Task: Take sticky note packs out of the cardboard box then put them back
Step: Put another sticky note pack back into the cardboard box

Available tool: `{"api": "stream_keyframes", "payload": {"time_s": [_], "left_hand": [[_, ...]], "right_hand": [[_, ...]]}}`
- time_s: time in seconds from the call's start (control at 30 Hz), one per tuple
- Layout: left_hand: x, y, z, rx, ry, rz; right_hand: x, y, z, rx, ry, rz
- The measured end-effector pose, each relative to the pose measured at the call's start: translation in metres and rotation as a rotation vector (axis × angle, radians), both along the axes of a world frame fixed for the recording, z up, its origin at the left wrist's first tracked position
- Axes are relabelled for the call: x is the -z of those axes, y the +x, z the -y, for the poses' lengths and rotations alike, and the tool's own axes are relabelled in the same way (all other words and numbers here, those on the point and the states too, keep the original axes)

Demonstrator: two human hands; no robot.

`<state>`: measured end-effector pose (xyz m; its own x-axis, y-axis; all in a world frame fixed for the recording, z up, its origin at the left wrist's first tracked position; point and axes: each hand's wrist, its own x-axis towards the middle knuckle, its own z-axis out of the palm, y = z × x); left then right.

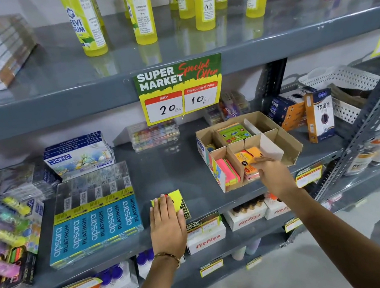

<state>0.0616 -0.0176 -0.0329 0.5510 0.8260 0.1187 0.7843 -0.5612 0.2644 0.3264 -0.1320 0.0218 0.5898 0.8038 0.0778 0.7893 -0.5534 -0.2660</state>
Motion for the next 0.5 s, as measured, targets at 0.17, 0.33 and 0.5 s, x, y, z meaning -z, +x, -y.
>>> {"api": "stream_keyframes", "payload": {"time_s": [0.17, 0.33, 0.5], "left_hand": [[-0.001, 0.0, -0.002, 0.007, -0.016, 0.074], [-0.021, -0.008, -0.011, -0.003, 0.056, 0.219], [-0.038, -0.045, -0.042, -0.191, 0.156, 0.234]], "right_hand": [[-0.009, -0.009, -0.001, 0.065, 0.237, -0.071], [-0.037, -0.082, -0.025, 0.006, 0.674, -0.096], [-0.011, -0.173, -0.06, -0.164, 0.255, -0.285]]}}
